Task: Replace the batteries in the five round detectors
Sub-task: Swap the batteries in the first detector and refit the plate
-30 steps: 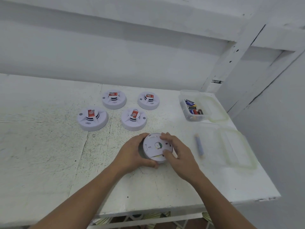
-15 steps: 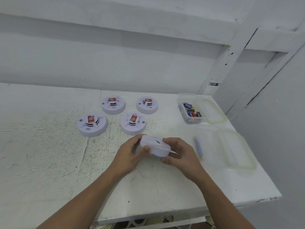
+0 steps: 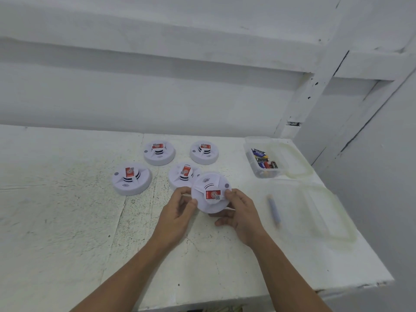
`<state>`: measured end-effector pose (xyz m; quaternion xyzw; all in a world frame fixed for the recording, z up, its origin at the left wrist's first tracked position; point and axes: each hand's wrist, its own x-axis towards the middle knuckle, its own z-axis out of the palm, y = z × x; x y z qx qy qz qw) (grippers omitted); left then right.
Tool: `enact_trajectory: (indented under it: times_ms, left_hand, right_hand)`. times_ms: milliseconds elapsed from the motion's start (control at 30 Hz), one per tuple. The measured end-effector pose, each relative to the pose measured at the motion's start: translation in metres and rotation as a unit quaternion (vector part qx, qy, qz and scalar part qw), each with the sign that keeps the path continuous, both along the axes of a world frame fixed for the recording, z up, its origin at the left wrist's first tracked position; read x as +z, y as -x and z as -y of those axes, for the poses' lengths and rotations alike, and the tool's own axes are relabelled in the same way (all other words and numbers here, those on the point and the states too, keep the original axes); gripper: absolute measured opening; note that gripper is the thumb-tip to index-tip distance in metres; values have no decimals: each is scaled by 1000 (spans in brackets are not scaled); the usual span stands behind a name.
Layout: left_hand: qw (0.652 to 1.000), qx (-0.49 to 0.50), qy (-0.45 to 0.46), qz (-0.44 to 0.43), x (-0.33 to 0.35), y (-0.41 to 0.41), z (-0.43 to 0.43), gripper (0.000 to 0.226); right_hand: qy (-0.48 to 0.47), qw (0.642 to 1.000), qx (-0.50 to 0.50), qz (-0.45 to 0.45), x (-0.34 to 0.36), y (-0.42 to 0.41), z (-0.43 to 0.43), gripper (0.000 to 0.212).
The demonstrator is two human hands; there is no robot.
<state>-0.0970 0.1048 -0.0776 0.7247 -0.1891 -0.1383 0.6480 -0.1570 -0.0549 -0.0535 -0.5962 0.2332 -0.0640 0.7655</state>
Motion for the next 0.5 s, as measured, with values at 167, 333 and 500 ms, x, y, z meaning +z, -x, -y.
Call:
enact_trajectory:
  times_ms: [167, 333, 500]
  left_hand:
    - [999, -9, -26, 27, -1, 1, 0, 22]
    - [996, -14, -48, 70, -5, 2, -1, 20]
    - [995, -19, -50, 88, -7, 3, -2, 24]
  right_hand:
    - [21, 1000, -13, -13, -1, 1, 1, 30]
    - [43, 999, -12, -15, -5, 3, 2, 32]
    - [41, 999, -8, -20, -7, 5, 2, 33]
